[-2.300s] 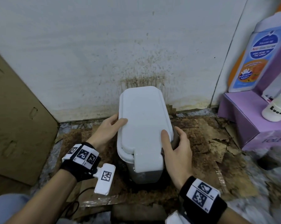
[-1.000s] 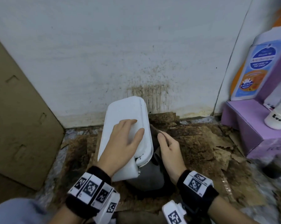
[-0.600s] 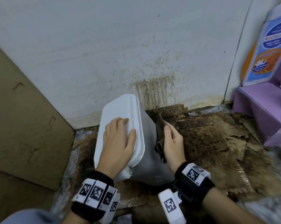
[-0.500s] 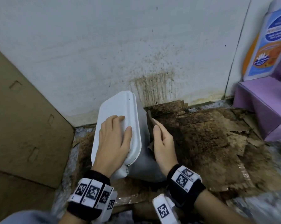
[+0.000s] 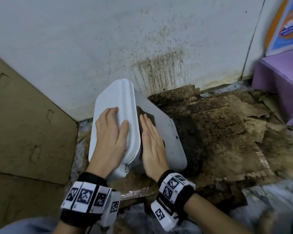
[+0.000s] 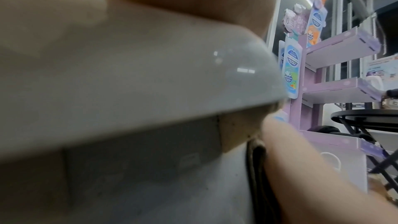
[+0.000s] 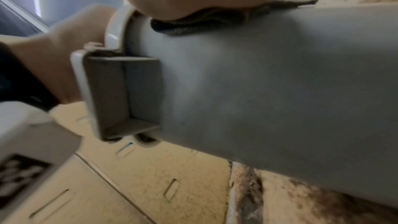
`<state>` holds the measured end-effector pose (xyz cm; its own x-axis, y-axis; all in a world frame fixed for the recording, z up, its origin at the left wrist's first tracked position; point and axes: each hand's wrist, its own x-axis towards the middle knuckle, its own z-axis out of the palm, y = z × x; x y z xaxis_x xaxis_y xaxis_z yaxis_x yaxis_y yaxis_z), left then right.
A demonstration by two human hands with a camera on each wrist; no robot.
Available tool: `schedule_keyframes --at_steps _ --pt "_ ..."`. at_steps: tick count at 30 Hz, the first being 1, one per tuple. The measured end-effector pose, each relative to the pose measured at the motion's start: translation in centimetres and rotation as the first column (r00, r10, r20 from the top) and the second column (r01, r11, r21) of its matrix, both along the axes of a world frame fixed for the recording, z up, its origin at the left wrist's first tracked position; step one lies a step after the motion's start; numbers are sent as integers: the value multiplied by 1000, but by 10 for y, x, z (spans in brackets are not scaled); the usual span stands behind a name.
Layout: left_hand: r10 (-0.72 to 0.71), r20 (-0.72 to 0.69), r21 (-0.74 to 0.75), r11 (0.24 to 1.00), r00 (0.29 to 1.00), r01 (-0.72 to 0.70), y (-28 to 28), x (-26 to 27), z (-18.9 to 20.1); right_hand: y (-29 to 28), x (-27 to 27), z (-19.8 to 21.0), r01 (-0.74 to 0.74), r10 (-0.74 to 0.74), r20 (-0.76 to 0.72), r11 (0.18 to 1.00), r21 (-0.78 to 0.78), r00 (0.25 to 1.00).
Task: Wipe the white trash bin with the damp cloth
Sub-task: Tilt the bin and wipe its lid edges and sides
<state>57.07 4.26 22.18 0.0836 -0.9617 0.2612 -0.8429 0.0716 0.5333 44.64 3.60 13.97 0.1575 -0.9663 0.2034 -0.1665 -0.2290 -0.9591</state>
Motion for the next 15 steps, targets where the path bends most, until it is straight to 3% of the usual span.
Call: schedule_keyframes --at_steps 4,10,15 --pt "-2 -3 9 1000 1000 2 2 1 0 -7 -12 -27 2 -3 -40 1000 -13 999" --pt "2 -27 18 1000 1000 -2 4 5 1 -17 -49 -102 69 -55 -66 972 226 996" --pt "-1 -21 20 1000 1000 2 4 4 1 -19 -55 -116 122 -124 -14 935 333 992"
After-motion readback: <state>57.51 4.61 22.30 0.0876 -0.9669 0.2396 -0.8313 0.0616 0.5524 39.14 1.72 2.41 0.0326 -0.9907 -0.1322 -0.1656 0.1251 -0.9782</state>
